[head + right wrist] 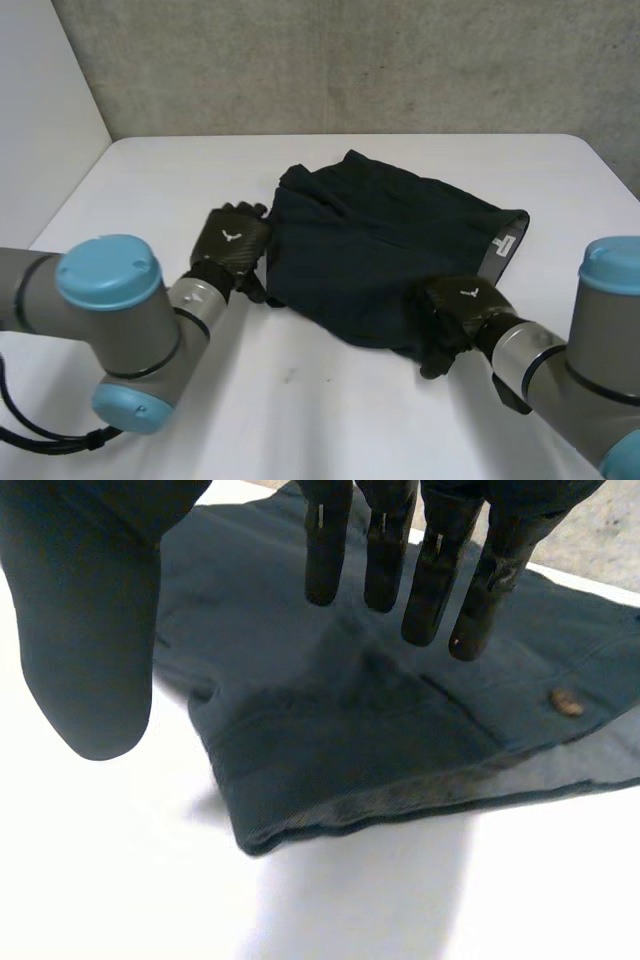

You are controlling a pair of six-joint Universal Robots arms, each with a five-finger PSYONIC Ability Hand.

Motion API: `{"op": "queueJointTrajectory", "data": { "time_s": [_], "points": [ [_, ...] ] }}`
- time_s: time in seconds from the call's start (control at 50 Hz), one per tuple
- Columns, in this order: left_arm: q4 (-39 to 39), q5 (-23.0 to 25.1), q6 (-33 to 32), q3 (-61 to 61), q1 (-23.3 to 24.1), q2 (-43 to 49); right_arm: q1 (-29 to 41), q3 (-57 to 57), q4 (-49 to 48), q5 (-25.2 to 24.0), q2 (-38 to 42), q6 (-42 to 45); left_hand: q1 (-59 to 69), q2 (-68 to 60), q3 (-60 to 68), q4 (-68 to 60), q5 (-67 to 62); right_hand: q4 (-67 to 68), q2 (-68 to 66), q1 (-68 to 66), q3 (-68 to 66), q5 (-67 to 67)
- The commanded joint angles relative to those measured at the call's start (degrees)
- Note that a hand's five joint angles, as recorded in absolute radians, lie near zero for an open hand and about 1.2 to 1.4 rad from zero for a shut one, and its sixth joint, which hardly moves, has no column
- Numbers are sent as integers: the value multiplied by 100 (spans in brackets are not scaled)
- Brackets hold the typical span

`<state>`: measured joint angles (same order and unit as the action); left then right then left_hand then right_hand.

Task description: Fold the shorts.

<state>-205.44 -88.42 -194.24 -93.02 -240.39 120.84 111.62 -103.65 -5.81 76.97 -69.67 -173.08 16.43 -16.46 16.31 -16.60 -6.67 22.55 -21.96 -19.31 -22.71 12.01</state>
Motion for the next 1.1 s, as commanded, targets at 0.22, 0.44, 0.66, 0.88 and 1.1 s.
{"op": "queueJointTrajectory", "data": {
  "time_s": [0.22,0.44,0.66,0.88,1.1],
  "points": [
    [558,44,-71,988,168,967,79,29,-764,512,595,451,1278,-1276,1291,-1262,-1255,4484,-4544,-4809,-4469,4539],
    [558,35,-27,1155,431,1020,62,2,-808,547,191,785,3914,-3911,3926,-3897,-3890,5745,-5804,-6069,-5729,5799],
    [567,-246,-272,980,449,-426,0,46,-737,582,-968,2085,6357,-6354,6369,-6340,-6333,5745,-5804,-6069,-5729,5799],
    [741,-229,-1080,786,449,-1644,79,503,-430,504,-1497,2200,6357,-6354,6369,-6340,-6333,5745,-5804,-6069,-5729,5799],
    [1480,-562,-1398,681,423,-307,176,503,-377,503,-329,2183,2442,-2440,2455,-2426,-2419,5745,-5804,-6069,-5729,5799]
  ]
}}
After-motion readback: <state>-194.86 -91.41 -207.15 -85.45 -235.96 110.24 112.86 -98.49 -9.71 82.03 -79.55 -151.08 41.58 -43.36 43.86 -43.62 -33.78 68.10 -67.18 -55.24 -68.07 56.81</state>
